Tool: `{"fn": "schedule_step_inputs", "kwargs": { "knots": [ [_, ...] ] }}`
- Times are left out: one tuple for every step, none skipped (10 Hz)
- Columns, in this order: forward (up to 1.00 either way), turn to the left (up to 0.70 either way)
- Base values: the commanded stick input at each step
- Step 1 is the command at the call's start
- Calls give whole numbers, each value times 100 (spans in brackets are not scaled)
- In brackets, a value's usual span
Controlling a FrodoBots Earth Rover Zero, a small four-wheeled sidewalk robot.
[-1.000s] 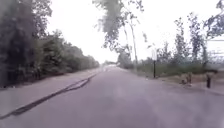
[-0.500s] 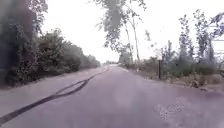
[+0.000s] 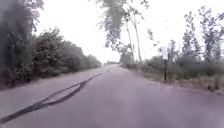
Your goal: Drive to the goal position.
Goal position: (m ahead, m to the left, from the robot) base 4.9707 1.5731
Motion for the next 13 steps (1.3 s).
{"fn": "schedule_step_inputs", "kwargs": {
  "knots": [
    [100,0],
    [100,0],
    [100,0],
    [100,0],
    [100,0],
    [100,0],
    [100,0],
    [100,0],
    [100,0],
    [100,0],
    [100,0],
    [100,0],
    [100,0]
  ]
}}
